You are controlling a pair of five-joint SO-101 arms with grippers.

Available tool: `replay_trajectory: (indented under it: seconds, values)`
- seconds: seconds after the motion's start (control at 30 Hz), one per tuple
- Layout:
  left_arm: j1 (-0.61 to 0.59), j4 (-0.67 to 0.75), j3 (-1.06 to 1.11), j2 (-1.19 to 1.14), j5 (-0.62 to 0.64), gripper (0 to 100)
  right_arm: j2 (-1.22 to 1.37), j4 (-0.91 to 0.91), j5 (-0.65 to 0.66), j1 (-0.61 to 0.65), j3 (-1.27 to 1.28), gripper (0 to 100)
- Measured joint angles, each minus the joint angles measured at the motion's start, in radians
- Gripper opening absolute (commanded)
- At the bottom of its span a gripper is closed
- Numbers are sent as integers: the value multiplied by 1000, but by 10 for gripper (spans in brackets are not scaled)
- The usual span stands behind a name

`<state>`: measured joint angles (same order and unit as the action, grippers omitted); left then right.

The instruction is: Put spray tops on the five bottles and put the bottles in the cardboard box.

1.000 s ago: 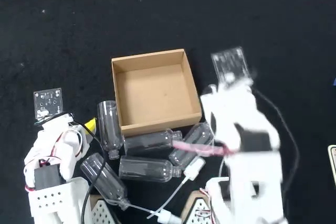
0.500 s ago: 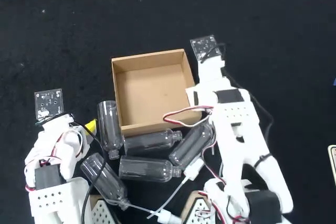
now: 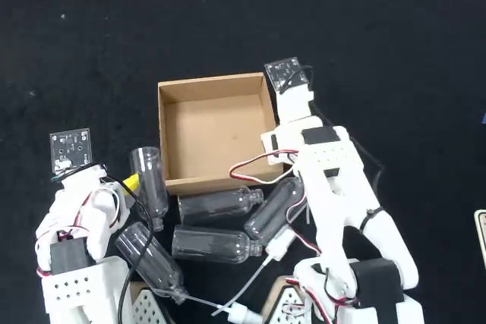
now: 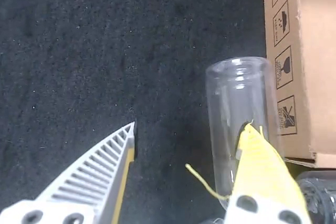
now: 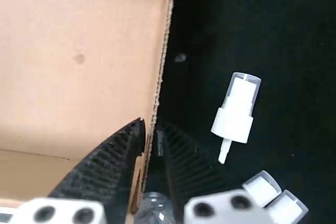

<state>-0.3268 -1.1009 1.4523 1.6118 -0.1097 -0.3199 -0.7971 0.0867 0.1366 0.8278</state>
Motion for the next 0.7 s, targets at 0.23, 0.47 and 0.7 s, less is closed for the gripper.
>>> replay_trajectory:
  seconds: [0.23, 0.47, 0.7]
  values:
    - [0, 0, 0, 0, 0, 299, 0, -3, -160, -44, 6, 11]
    - [0, 0, 0, 0, 0, 299, -57, -57, -201, -44, 37, 11]
    - [0, 0, 0, 0, 0, 299, -164, -58, -218, -9, 103, 119]
